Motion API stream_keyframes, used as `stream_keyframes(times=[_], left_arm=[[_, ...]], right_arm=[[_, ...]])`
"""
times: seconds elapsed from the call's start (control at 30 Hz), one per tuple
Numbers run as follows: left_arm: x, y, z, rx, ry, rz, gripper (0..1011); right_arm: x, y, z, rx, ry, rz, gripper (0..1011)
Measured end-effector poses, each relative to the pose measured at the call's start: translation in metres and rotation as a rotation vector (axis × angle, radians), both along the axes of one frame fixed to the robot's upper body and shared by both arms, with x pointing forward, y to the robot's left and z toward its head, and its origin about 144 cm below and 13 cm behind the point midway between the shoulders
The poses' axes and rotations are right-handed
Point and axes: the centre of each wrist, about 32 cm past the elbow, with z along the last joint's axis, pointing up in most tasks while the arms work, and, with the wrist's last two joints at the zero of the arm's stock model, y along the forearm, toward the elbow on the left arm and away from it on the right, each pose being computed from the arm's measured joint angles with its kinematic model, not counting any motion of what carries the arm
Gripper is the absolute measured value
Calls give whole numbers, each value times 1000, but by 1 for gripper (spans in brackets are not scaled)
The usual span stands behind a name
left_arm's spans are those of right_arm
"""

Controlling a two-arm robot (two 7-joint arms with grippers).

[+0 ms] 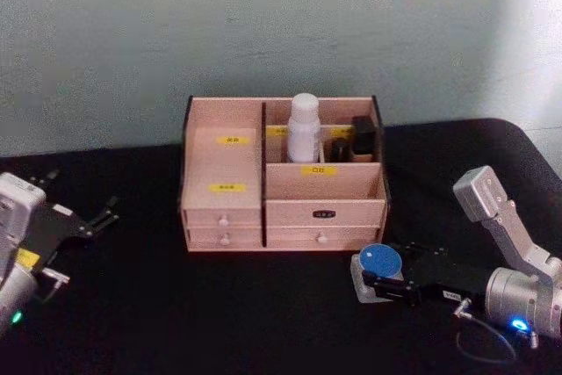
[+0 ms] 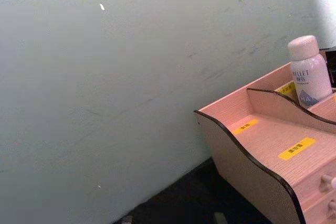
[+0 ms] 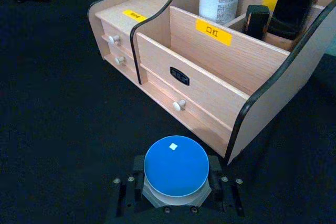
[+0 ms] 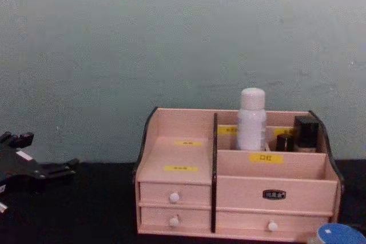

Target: Pick up the facial cleanser and watermelon frost from the table and place them into the tiered storage box.

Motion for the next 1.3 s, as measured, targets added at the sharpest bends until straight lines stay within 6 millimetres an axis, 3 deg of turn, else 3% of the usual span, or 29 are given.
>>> stream_keyframes(times=[0.67, 1.3], left_arm=[[0, 0, 0, 0, 0, 0, 1001], [0, 0, 0, 0, 0, 0, 1001]], right_arm=[[-1, -2, 0, 1, -10, 33, 722], [10, 6, 21, 83, -106, 191, 722]])
